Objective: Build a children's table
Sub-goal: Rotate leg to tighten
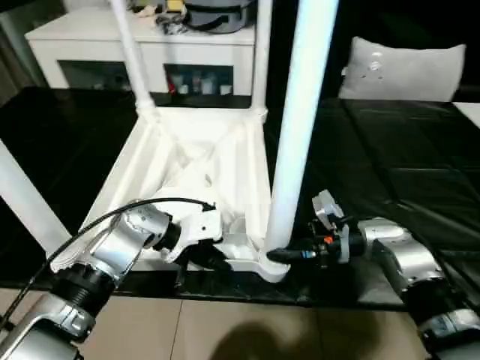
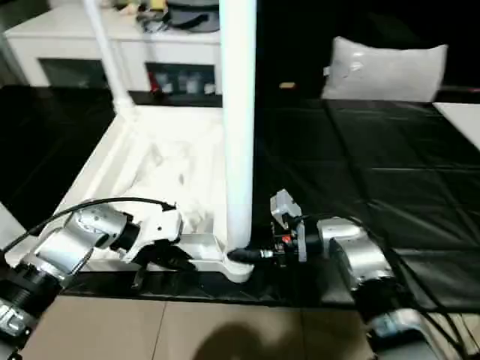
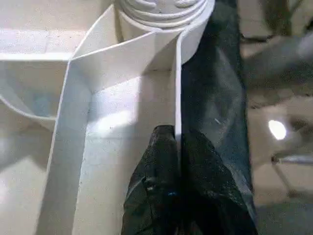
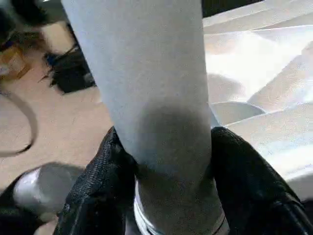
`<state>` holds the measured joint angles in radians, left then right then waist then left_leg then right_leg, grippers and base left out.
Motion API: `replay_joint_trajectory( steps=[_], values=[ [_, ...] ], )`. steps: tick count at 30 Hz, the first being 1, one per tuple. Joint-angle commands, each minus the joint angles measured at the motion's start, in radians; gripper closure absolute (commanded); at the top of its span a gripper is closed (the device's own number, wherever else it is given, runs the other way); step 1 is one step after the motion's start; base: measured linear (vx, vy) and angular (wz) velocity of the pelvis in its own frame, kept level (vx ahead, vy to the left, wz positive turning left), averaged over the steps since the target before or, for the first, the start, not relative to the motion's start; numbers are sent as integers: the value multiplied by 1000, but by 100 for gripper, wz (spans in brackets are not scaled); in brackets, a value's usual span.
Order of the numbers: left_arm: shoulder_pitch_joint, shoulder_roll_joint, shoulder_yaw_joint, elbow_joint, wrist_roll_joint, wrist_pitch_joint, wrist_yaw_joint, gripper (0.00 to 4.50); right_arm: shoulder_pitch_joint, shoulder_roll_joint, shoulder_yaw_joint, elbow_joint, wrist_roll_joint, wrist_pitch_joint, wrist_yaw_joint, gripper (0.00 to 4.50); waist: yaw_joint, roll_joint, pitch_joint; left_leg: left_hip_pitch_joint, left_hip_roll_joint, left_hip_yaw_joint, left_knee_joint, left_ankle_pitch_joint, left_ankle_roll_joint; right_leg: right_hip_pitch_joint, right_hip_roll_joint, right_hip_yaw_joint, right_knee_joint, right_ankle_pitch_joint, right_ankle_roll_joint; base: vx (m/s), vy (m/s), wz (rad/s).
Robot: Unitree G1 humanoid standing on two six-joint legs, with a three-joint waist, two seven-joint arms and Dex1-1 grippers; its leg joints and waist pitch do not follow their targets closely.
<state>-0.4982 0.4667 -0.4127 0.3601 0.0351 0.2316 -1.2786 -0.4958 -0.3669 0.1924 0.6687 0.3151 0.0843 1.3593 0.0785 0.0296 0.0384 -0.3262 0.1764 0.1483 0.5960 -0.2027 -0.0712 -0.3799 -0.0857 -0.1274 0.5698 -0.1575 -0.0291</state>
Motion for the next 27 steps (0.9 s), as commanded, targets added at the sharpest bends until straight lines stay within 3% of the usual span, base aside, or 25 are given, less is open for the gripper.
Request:
replay_joint_trajectory(
  steps=[1, 2, 3, 4, 5, 6, 7, 8, 9, 10, 11, 12, 13, 14, 15, 16, 17, 18, 19, 20, 21, 22, 24, 25, 27],
  values=[
    [14, -50, -29, -74, -52, 19, -27, 450, -24, 11, -34, 132, -69, 8, -206, 244, -21, 7, -32, -2, 43, -32, -80, -498, 11, 37, -72, 3, -121, -696, -16, 0, 0, 0],
    [17, -59, -22, -77, -52, 31, -9, 450, -31, 21, -40, 144, -75, -1, -246, 247, -25, 19, -32, 4, 43, -33, -80, -518, 10, 36, -69, -4, -127, -695, -8, 0, 0, 0],
    [18, -77, -9, -79, -56, 53, 21, 450, -47, 38, -54, 168, -76, 3, -311, 247, -35, 23, -34, 9, 46, -34, -79, -534, 10, 36, -72, -9, -130, -679, -8, 0, 0, 0],
    [19, -114, 13, -83, -60, 95, 83, 450, -75, 68, -80, 206, -81, 7, -441, 250, -65, 39, -25, -2, 69, -48, -96, -624, 0, 59, -67, -44, -125, -632, -2, 0, 0, 0],
    [17, -129, 22, -83, -60, 111, 110, 450, -84, 78, -89, 218, -83, 10, -489, 251, -75, 45, -25, -11, 82, -53, -109, -671, -7, 73, -64, -48, -104, -583, -5, 0, 0, 0],
    [17, -138, 26, -83, -59, 119, 125, 450, -88, 82, -94, 223, -84, 11, -514, 251, -74, 55, -24, -50, 121, -73, -160, -787, -27, 113, -61, -13, 7, -435, -30, 0, 0, 0],
    [11, -162, 42, -79, -58, 141, 168, 450, -10, 93, -111, 88, -94, 52, -577, 251, -65, 36, -19, -38, 129, -66, -178, -819, -29, 96, -57, 40, 48, -274, -56, 0, 0, 0],
    [-4, -216, 78, -65, -50, 188, 269, 450, 100, 132, -163, -150, -113, 162, -730, 252, -58, 23, -12, -5, 90, -46, -152, -781, -31, 56, -60, 46, -19, -410, -52, 64, -62, 17],
    [-7, -225, 84, -62, -49, 195, 286, 450, 111, 140, -174, -182, -116, 183, -757, 253, -51, -12, -3, 47, 22, -15, -80, -631, -21, -8, -55, 25, -131, -681, 24, 64, -62, 17],
    [-20, -270, 114, -47, -37, 230, 379, 450, 136, 177, -207, -280, -146, 237, -873, 253, -66, -22, 9, 119, -55, 22, 80, -389, 4, -88, -76, -51, -228, -1057, 97, 102, -66, 3],
    [-26, -289, 125, -42, -34, 243, 413, 450, 137, 192, -211, -303, -161, 241, -907, 253, -97, 1, -19, -25, 9, -14, 28, -342, 17, 67, -72, -173, -211, -909, 236, 99, 18, -48],
    [-33, -316, 139, -36, -31, 256, 460, 450, 136, 215, -207, -331, -179, 236, -937, 253, -74, 63, -27, -49, 69, -52, -30, -447, 16, 122, -82, -136, -111, -729, 181, 99, 18, -48],
    [-36, -330, 144, -35, -29, 263, 483, 450, 131, 230, -200, -341, -180, 226, -951, 253, -49, 67, -34, -94, 129, -90, -132, -673, -7, 130, -71, -4, 93, -264, 10, 184, 131, -47],
    [-37, -337, 145, -36, -27, 267, 492, 450, 128, 237, -195, -344, -176, 220, -957, 253, -38, 78, -32, -31, 124, -81, -152, -695, 6, 71, -50, 36, 95, -170, 5, 156, 46, -5],
    [-36, -340, 138, -41, -26, 261, 487, 450, 122, 247, -187, -355, -169, 226, -964, 253, -52, -11, -23, -4, 23, -69, -69, -586, -27, 47, -97, 39, -47, -591, 42, 156, 46, -5],
    [-35, -341, 136, -43, -26, 262, 486, 450, 121, 248, -183, -358, -167, 229, -968, 199, -22, -20, -23, -8, -21, -24, 5, -278, -4, 18, -134, 46, -103, -896, 97, 68, -49, 6],
    [-34, -342, 134, -45, -26, 262, 484, 450, 120, 249, -180, -360, -166, 232, -972, 199, -22, -20, -23, -8, -21, -24, 5, -278, -4, 18, -134, 46, -103, -896, 97, 75, -26, -17],
    [-26, -334, 120, -63, -23, 265, 467, 450, 129, 250, -165, -405, -165, 263, -979, 186, 8, 2, -53, -69, 5, -42, -43, -33, 28, 70, -114, 56, -59, -636, 71, 75, -26, -17],
    [-21, -328, 115, -69, -18, 265, 460, 450, 138, 251, -164, -436, -162, 284, -984, 180, 3, -12, -51, -74, 7, -41, -46, 14, 39, 61, -90, 55, -48, -487, 56, 90, -42, -12],
    [-18, -325, 113, -72, -15, 262, 457, 450, 145, 254, -167, -462, -160, 304, -990, 180, 12, 11, -67, -57, 15, -43, -38, 135, 49, 49, -69, 54, -14, -181, -28, 78, -35, 6],
    [-14, -320, 110, -76, -10, 258, 453, 450, 155, 257, -174, -506, -156, 336, -1000, 165, 8, 21, -69, -56, 18, -46, -34, 192, 55, 49, -64, 52, 0, -59, -68, 78, -35, 6],
    [-12, -318, 108, -76, -9, 256, 450, 450, 158, 254, -176, -522, -156, 345, -1000, 165, 16, 14, -73, -63, 12, -43, -26, 261, 85, 56, -57, 46, 17, 162, -136, 73, -14, 3],
    [-10, -309, 95, -77, -12, 252, 449, 450, 175, 239, -171, -553, -159, 352, -978, 144, 23, 21, -73, -63, 16, -39, -27, 226, 111, 56, -63, 44, 15, 188, -184, 53, -3, 0],
    [-10, -306, 92, -76, -10, 247, 448, 450, 181, 232, -168, -558, -156, 351, -970, 137, 23, 21, -71, -64, 18, -37, -28, 202, 117, 57, -64, 44, 12, 168, -192, 0, 0, 0],
    [-9, -303, 89, -74, -8, 242, 445, 450, 187, 221, -164, -565, -150, 353, -960, 119, 27, 24, -66, -60, 26, -35, -35, 120, 118, 57, -69, 43, -1, 59, -198, 0, 0, 0]
  ],
)
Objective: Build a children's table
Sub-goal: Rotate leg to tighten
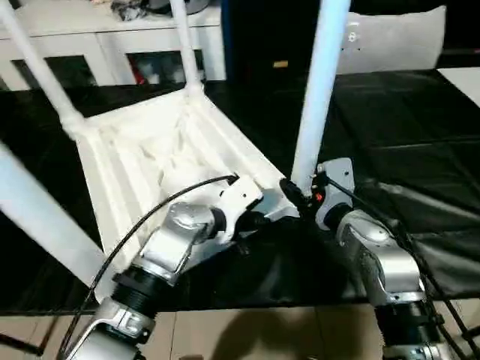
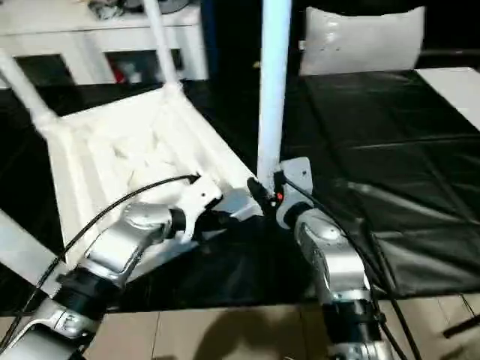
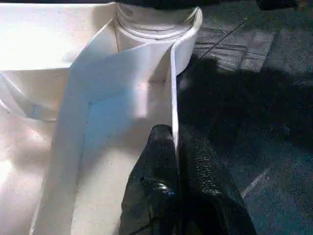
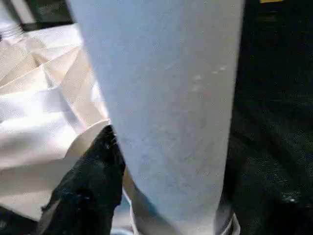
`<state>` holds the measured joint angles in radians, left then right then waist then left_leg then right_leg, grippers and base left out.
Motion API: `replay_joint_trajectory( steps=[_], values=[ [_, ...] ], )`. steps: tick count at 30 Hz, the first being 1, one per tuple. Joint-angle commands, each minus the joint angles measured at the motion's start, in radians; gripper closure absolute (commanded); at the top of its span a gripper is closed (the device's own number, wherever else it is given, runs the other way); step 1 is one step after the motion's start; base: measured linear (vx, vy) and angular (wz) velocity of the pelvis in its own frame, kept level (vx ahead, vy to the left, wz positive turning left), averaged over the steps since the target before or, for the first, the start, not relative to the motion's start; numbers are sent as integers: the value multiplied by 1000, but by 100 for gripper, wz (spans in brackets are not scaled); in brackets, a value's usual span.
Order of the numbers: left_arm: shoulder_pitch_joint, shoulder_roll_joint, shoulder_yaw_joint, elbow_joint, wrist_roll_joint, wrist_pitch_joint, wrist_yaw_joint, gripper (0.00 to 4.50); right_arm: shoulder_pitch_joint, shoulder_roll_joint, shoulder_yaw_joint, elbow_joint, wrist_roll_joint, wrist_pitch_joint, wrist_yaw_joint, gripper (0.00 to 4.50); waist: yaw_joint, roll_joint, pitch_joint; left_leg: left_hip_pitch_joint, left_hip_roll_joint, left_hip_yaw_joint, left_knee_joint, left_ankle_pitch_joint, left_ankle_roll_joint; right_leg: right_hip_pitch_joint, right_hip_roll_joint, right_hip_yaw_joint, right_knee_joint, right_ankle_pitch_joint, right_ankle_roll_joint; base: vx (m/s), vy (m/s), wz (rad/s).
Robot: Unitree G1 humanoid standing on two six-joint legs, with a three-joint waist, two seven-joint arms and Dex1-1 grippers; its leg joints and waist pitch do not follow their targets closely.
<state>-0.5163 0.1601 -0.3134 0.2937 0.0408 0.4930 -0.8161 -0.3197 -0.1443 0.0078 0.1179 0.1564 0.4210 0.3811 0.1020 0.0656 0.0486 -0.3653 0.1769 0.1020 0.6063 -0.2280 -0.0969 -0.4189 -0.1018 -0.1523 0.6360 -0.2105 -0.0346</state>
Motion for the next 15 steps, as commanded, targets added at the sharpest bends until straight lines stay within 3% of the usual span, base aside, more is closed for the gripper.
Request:
replay_joint_trajectory(
  steps=[1, 8, 15],
  values=[
    [10, 7, -11, -8, -13, -23, -20, 450, 14, -8, 22, -17, 11, 17, 26, 111, 6, -10, -73, -19, 33, 11, -51, 99, 135, 97, -55, 68, -76, 16, -180, 0, 0, 0],
    [31, 80, -41, -23, -9, -73, -103, 450, 48, -95, 26, -57, 35, 24, 138, 50, 14, -3, -70, -15, 41, 13, -60, 16, 97, 95, -60, 72, -95, -111, -133, 0, 0, 0],
    [44, 157, -66, -26, -11, -139, -191, 450, 84, -199, 49, -82, 78, -10, 320, 13, 19, -12, -67, -10, 42, 25, -65, -37, 84, 90, -58, 70, -107, -181, -119, 0, 0, 0]
  ],
)
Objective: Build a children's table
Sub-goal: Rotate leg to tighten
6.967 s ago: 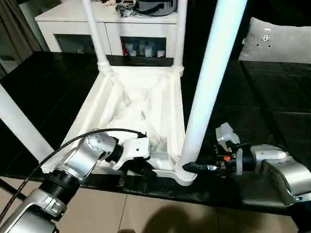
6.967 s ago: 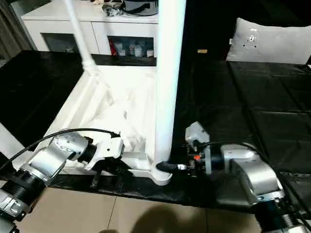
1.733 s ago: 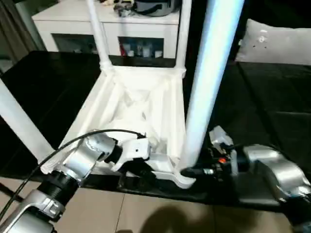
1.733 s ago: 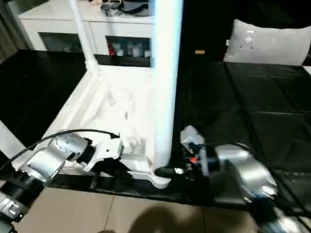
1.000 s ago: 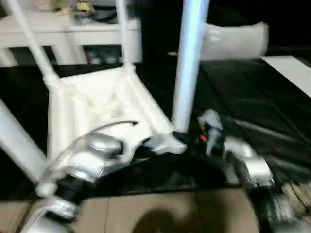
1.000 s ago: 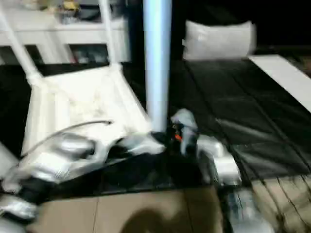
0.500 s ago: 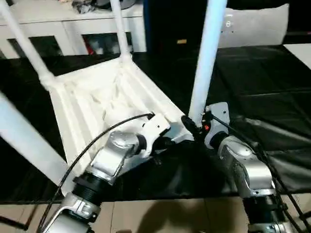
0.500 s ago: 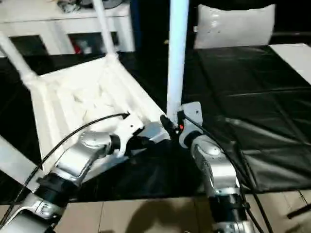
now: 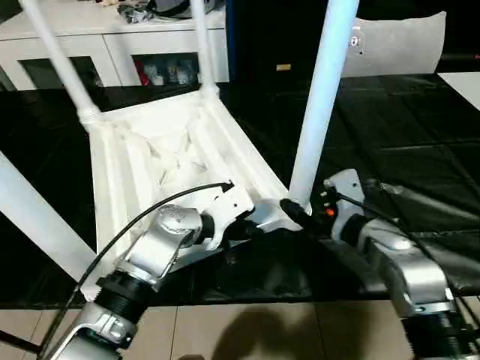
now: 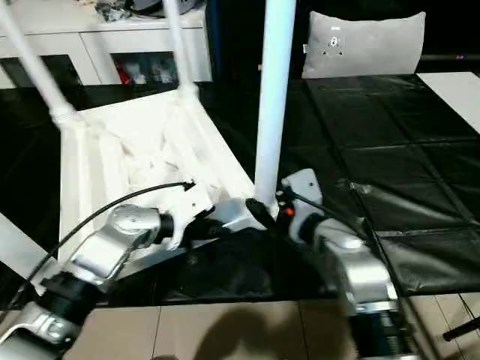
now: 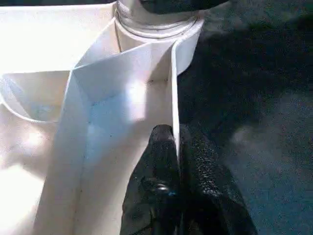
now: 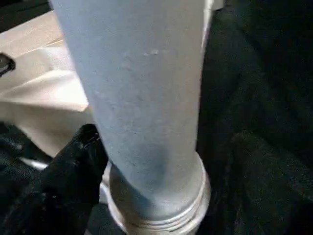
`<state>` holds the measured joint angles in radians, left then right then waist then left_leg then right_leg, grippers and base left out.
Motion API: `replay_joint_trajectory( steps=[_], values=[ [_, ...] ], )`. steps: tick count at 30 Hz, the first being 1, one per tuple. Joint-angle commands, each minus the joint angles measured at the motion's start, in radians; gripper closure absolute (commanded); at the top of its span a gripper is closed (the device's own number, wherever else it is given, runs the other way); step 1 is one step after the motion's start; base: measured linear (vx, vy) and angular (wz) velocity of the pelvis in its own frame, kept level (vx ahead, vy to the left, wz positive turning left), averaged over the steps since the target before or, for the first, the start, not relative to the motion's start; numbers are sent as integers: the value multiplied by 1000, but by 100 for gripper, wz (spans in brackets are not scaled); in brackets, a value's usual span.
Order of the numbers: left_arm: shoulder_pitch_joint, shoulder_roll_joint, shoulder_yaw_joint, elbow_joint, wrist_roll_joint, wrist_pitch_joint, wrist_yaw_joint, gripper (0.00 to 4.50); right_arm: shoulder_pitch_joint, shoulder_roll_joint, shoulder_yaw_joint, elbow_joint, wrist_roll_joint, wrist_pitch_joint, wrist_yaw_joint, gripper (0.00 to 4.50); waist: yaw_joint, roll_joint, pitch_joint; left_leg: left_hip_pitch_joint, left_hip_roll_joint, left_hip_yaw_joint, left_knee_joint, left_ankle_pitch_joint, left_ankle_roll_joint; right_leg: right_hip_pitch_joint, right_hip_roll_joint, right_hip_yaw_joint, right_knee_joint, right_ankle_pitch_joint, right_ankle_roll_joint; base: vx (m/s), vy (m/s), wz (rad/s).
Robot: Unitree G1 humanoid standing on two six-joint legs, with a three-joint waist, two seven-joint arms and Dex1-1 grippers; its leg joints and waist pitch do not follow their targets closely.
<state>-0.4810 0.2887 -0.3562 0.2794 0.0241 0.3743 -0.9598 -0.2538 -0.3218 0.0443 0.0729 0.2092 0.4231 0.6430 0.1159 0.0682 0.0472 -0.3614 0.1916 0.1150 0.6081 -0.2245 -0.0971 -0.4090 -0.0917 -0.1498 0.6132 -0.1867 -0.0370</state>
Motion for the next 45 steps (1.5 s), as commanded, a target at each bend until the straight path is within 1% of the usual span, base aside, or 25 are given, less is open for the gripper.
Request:
replay_joint_trajectory(
  steps=[1, 2, 4, 5, 8, 9, 10, 11, 12, 13, 14, 16, 17, 18, 21, 23, 26, 27, 28, 31, 34, 36, 39, 43, 45],
  values=[
    [11, 41, -27, -12, 5, -35, -65, 450, 28, -38, 15, -50, 36, -23, 94, 13, 6, -13, -66, -13, 29, 12, -67, -41, 87, 80, -67, 69, -84, -206, -112, 0, 0, 0],
    [15, 58, -32, -15, 2, -59, -92, 450, 38, -60, 20, -67, 49, -26, 133, 13, 8, -15, -64, -14, 30, 12, -68, -44, 91, 80, -68, 70, -84, -211, -106, 0, 0, 0],
    [21, 81, -38, -21, -5, -83, -132, 450, 49, -90, 28, -84, 61, -35, 183, 13, 9, -15, -67, -15, 30, 11, -67, -24, 99, 81, -67, 70, -80, -187, -106, 0, 0, 0],
    [24, 96, -44, -27, -13, -89, -159, 450, 53, -111, 36, -86, 61, -54, 218, 13, 12, -12, -69, -14, 30, 11, -65, -17, 104, 80, -67, 69, -79, -175, -112, 0, 0, 0],
    [27, 116, -53, -29, -14, -103, -188, 450, 51, -142, 48, -83, 60, -62, 264, 13, 14, -12, -68, -11, 31, 12, -64, -22, 107, 76, -67, 69, -79, -181, -126, 0, 0, 0],
    [26, 124, -58, -25, -13, -112, -197, 450, 48, -155, 53, -80, 63, -65, 289, 13, 19, -15, -69, -11, 31, 12, -64, -17, 108, 77, -67, 68, -77, -181, -129, 0, 0, 0],
    [22, 142, -72, -16, -11, -137, -229, 450, 41, -188, 62, -75, 97, -58, 383, 13, 23, -19, -69, -12, 32, 13, -64, -12, 113, 78, -67, 69, -76, -177, -132, 0, 0, 0],
    [22, 144, -74, -15, -12, -141, -234, 450, 39, -192, 64, -74, 101, -58, 396, 13, 28, -18, -71, -10, 32, 13, -62, -13, 118, 78, -67, 70, -76, -178, -133, 0, 0, 0],
    [19, 156, -81, -10, -13, -154, -257, 450, 33, -209, 70, -67, 116, -54, 441, 36, 29, -18, -70, -10, 34, 14, -62, -14, 122, 76, -67, 71, -75, -176, -134, 0, 0, 0],
    [17, 160, -83, -9, -13, -158, -265, 450, 30, -214, 72, -64, 120, -51, 455, 45, 35, -19, -71, -10, 35, 13, -61, -2, 131, 75, -68, 72, -72, -168, -138, 0, 0, 0],
    [13, 176, -92, -6, -12, -174, -296, 450, 15, -222, 76, -43, 131, -49, 489, 45, 36, -20, -71, -11, 36, 13, -61, 5, 131, 75, -68, 71, -71, -164, -140, 0, 0, 0],
    [9, 192, -102, -6, -11, -189, -328, 450, -4, -226, 83, -15, 139, -50, 522, 50, 38, -22, -72, -11, 34, 13, -61, 9, 132, 75, -68, 69, -70, -167, -145, 0, 0, 0],
    [6, 200, -108, -6, -10, -197, -343, 450, -14, -228, 87, 1, 141, -52, 537, 68, 38, -21, -71, -9, 36, 14, -61, 7, 130, 72, -68, 70, -71, -172, -148, 0, 0, 0],
    [4, 205, -111, -5, -11, -202, -356, 450, -23, -226, 92, 18, 140, -58, 549, 81, 41, -22, -73, -8, 37, 14, -61, 5, 127, 73, -69, 71, -70, -175, -149, 0, 0, 0],
    [-9, 218, -123, 5, -8, -221, -388, 450, -53, -217, 107, 66, 140, -72, 589, 99, 47, -25, -73, -7, 37, 15, -61, -1, 120, 72, -69, 70, -70, -180, -153, 0, 0, 0],
    [-17, 220, -128, 16, -5, -232, -397, 450, -63, -214, 114, 79, 150, -66, 616, 125, 55, -24, -76, -6, 38, 15, -59, 14, 119, 72, -69, 71, -65, -156, -158, 0, 0, 0],
    [-24, 217, -130, 29, -5, -244, -402, 450, -74, -208, 124, 100, 155, -63, 639, 145, 57, -23, -77, -7, 38, 14, -58, 20, 117, 72, -69, 71, -62, -140, -162, 0, 0, 0],
    [-25, 217, -130, 30, -4, -245, -403, 450, -74, -208, 125, 101, 155, -63, 640, 145, 57, -23, -77, -7, 38, 14, -58, 20, 117, 72, -69, 71, -62, -140, -162, 0, 0, 0],
    [-29, 214, -131, 37, -3, -251, -405, 450, -81, -203, 131, 114, 160, -65, 655, 168, 58, -26, -77, -8, 37, 16, -58, 7, 112, 73, -69, 70, -65, -157, -158, 0, 0, 0],
    [-32, 210, -132, 44, -2, -256, -403, 450, -85, -197, 137, 123, 162, -67, 669, 185, 58, -26, -77, -8, 36, 16, -59, 3, 106, 73, -69, 70, -66, -167, -152, 0, 0, 0],
    [-36, 207, -131, 53, 0, -262, -402, 450, -88, -195, 139, 132, 164, -69, 683, 218, 60, -28, -77, -8, 36, 16, -59, 0, 100, 74, -69, 70, -68, -184, -143, 0, 0, 0],
    [-39, 206, -129, 59, 0, -266, -399, 450, -88, -197, 138, 136, 168, -71, 689, 223, 60, -27, -78, -8, 36, 16, -59, 2, 98, 74, -69, 69, -68, -187, -140, 0, 0, 0],
    [-42, 204, -128, 67, -1, -269, -397, 450, -85, -198, 135, 138, 170, -71, 698, 246, 63, -27, -78, -8, 37, 16, -59, 9, 101, 73, -68, 70, -67, -180, -139, 0, 0, 0],
    [-42, 194, -114, 76, -11, -269, -383, 450, -64, -198, 135, 117, 178, -65, 704, 254, 69, -25, -77, -7, 36, 17, -58, 2, 97, 72, -68, 70, -69, -195, -133, 0, 0, 0],
    [-41, 180, -103, 75, -23, -249, -369, 450, -48, -183, 123, 95, 188, -60, 677, 255, 73, -27, -78, -7, 37, 17, -59, 6, 97, 72, -69, 71, -69, -194, -130, 0, 0, 0]
  ],
)
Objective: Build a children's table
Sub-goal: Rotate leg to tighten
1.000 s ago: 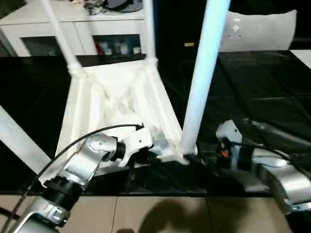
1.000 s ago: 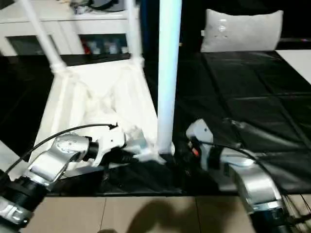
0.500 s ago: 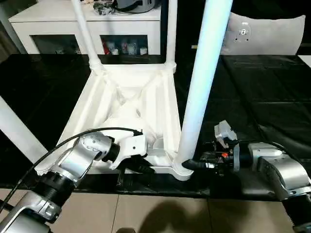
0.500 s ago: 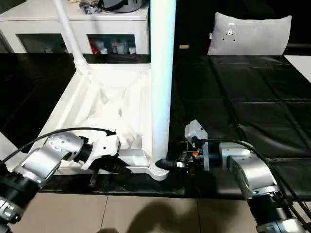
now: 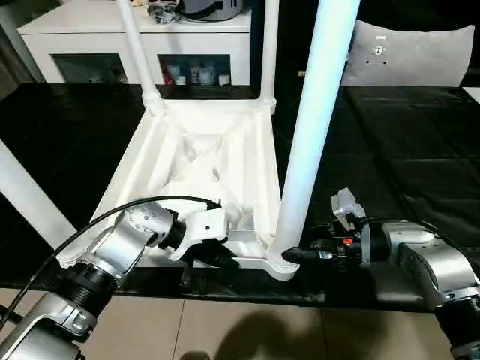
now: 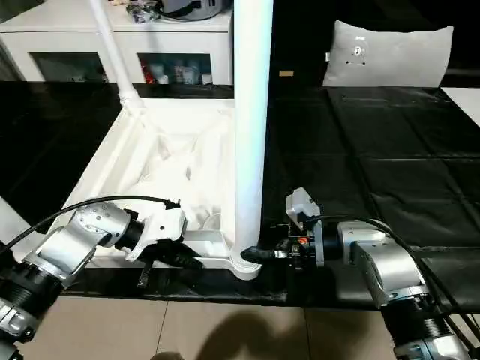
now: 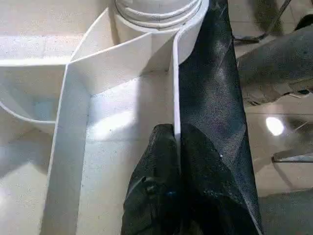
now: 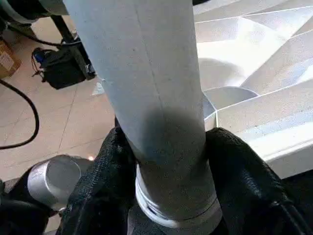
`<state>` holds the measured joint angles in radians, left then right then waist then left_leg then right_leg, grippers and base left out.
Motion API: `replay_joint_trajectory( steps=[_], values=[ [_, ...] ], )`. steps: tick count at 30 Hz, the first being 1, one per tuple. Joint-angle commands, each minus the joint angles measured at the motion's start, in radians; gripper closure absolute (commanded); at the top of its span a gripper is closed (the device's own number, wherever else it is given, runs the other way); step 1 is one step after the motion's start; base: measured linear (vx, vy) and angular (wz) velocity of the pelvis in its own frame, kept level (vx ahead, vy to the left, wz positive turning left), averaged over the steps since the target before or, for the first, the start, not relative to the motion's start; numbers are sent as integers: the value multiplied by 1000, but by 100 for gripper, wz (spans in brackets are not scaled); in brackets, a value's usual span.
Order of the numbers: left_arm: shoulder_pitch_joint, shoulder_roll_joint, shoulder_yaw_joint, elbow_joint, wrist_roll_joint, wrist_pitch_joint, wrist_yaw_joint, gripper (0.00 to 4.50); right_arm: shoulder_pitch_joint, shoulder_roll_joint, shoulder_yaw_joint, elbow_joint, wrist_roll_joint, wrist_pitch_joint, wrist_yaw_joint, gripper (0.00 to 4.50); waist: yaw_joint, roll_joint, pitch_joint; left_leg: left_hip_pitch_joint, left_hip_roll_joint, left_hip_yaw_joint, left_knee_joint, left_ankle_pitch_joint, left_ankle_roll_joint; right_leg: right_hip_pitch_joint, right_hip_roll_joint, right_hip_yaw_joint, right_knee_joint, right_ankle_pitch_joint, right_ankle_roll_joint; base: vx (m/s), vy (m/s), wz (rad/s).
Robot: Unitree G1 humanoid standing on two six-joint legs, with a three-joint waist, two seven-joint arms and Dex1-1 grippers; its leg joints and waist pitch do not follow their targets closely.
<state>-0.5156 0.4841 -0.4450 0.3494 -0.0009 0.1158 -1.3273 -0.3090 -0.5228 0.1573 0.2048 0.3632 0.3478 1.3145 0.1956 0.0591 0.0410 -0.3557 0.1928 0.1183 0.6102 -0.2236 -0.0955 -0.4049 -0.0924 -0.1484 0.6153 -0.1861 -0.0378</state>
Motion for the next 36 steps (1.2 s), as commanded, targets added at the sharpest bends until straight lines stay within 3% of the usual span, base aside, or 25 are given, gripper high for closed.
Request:
replay_joint_trajectory(
  steps=[1, 6, 7, 11, 13, 15, 17, 21, 22, 25, 28, 32, 36],
  values=[
    [-7, -19, -11, 6, -1, 15, 2, 450, 11, 23, 6, -41, 35, 18, -6, 255, -4, -15, -73, -12, 37, 14, -61, 7, 94, 68, -68, 69, -71, -191, -129, 0, 0, 0],
    [-13, -59, 18, -7, -24, 99, 55, 450, 25, 88, -22, -61, -12, 13, -185, 256, -7, -16, -67, -11, 33, 14, -67, -31, 66, 67, -69, 67, -81, -260, -109, 0, 0, 0],
    [-14, -80, 33, -8, -30, 122, 89, 450, 30, 123, -36, -65, -30, 10, -266, 257, -15, -15, -63, -10, 30, 17, -73, -73, 49, 68, -67, 64, -91, -324, -87, 0, 0, 0],
    [-20, -129, 56, 2, -31, 169, 165, 450, 49, 198, -58, -85, -85, 18, -446, 259, -46, -15, -61, -10, 20, 15, -79, -119, 27, 71, -66, 56, -107, -410, -40, 0, 0, 0],
    [-23, -150, 63, 9, -24, 183, 199, 450, 57, 226, -65, -99, -106, 35, -519, 259, -56, -16, -61, -14, 20, 15, -79, -107, 30, 72, -65, 56, -108, -395, -34, 0, 0, 0],
    [-35, -211, 93, 30, -13, 218, 307, 450, 58, 299, -92, -112, -172, 70, -721, 260, -67, -10, -59, -14, 18, 16, -79, -99, 23, 67, -60, 56, -110, -379, -38, 0, 0, 0],
    [-52, -270, 120, 59, -3, 234, 414, 450, 54, 351, -98, -112, -235, 81, -871, 260, -75, -13, -60, -12, 15, 16, -79, -98, 11, 68, -61, 53, -112, -388, -32, 0, 0, 0],
    [-64, -311, 125, 75, 9, 255, 473, 450, 48, 413, -137, -105, -195, 83, -920, 260, -79, -8, -66, -14, 18, 14, -79, -75, 39, 70, -62, 58, -106, -316, -40, 0, 0, 0],
    [-66, -316, 128, 76, 10, 260, 482, 450, 50, 417, -136, -110, -196, 84, -923, 226, -77, -8, -66, -14, 19, 13, -79, -69, 42, 71, -63, 58, -105, -301, -45, 0, 0, 0],
    [-66, -322, 128, 76, 16, 258, 490, 450, 76, 418, -113, -145, -219, 92, -930, 190, -78, -4, -67, -16, 20, 14, -78, -46, 55, 75, -61, 61, -97, -231, -68, 0, 0, 0],
    [-61, -314, 122, 71, 23, 249, 480, 450, 94, 418, -119, -173, -210, 100, -939, 168, -78, -1, -67, -15, 20, 14, -78, -53, 58, 76, -62, 62, -98, -234, -71, 0, 0, 0],
    [-50, -281, 109, 63, 31, 221, 449, 450, 129, 353, -134, -219, -170, 80, -844, 138, -77, -1, -67, -14, 22, 14, -79, -64, 59, 77, -64, 63, -100, -236, -68, 0, 0, 0],
    [-29, -241, 95, 45, 25, 181, 386, 450, 182, 259, -156, -301, -94, 86, -697, 94, -72, -5, -67, -18, 23, 14, -78, -64, 85, 81, -64, 63, -98, -216, -67, 0, 0, 0]
  ],
)
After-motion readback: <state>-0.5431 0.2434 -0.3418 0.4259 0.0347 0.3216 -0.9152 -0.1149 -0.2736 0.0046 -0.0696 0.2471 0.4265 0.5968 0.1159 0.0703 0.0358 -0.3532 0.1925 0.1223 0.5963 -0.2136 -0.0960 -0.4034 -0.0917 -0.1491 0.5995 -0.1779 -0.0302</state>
